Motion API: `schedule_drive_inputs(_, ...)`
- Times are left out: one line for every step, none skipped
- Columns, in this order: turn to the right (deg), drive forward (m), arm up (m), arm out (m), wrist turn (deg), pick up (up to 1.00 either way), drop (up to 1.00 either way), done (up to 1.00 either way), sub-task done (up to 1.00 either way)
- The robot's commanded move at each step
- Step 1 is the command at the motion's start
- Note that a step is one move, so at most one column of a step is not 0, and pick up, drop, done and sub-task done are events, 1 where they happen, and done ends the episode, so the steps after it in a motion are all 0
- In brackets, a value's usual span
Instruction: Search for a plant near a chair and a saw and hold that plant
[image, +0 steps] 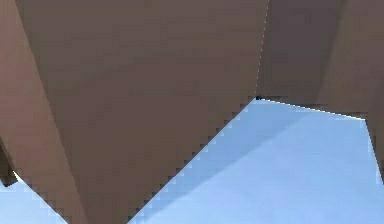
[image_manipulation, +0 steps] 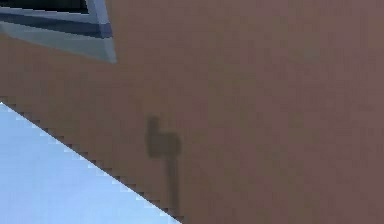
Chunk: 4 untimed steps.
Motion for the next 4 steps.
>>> schedule_drive_inputs(-45.0,0.00,0.00,0.00,0.0,0.00,0.00,0.00,0.00)
schedule_drive_inputs(-42.0,0.00,0.00,0.00,0.0,0.00,0.00,0.00,0.00)
schedule_drive_inputs(0.0,0.65,0.00,0.00,0.0,0.00,0.00,0.00,0.00)
schedule_drive_inputs(-12.0,0.00,0.00,0.00,0.0,0.00,0.00,0.00,0.00)
